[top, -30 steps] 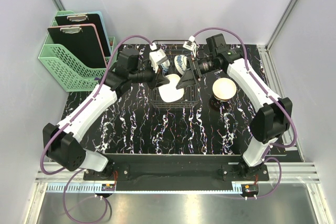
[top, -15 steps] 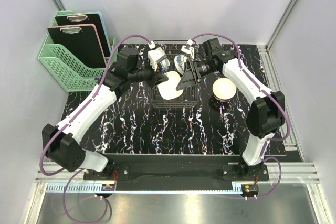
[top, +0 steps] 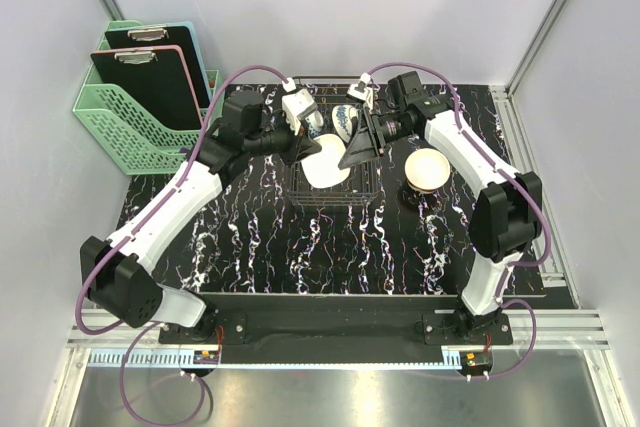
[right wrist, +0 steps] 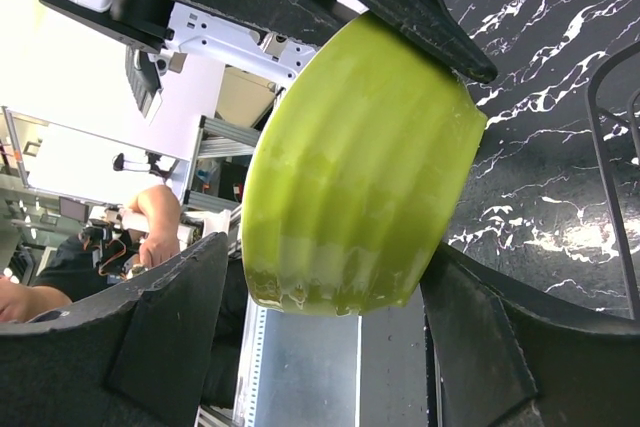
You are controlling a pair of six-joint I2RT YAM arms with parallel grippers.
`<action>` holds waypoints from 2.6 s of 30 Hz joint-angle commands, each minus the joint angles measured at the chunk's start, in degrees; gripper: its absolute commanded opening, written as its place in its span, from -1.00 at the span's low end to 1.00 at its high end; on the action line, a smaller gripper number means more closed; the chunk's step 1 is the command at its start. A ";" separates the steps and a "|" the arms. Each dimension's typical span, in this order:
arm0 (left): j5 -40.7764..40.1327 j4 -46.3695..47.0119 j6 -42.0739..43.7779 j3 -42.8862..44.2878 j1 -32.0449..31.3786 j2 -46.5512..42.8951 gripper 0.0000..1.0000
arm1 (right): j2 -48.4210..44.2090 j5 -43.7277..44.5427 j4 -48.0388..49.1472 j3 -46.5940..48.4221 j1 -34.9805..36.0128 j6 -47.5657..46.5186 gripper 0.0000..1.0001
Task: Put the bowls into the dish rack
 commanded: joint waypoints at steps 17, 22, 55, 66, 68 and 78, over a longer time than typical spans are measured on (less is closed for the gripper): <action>-1.51 3.36 1.10 -0.26 -0.66 -2.16 -1.00 | 3.58 -9.72 1.85 5.64 -0.62 2.08 0.26; -1.68 3.28 1.10 -0.08 -0.84 -1.98 -1.00 | 3.14 -10.16 1.85 5.55 -0.89 2.08 -0.18; -6.52 -2.35 -0.13 -8.51 23.67 -10.94 0.98 | 1.20 61.94 5.02 9.76 3.59 3.33 -1.00; -4.50 -2.35 0.83 -13.79 27.19 -14.81 0.98 | 8.05 93.71 2.56 12.14 17.65 -11.97 -1.00; -4.14 -2.35 0.84 -14.75 27.72 -15.34 0.98 | 9.99 99.33 2.55 12.32 19.32 -14.52 -1.00; -2.82 -0.94 0.83 -18.01 29.83 -17.10 0.98 | 18.42 111.29 -1.04 18.73 21.17 -16.90 -1.00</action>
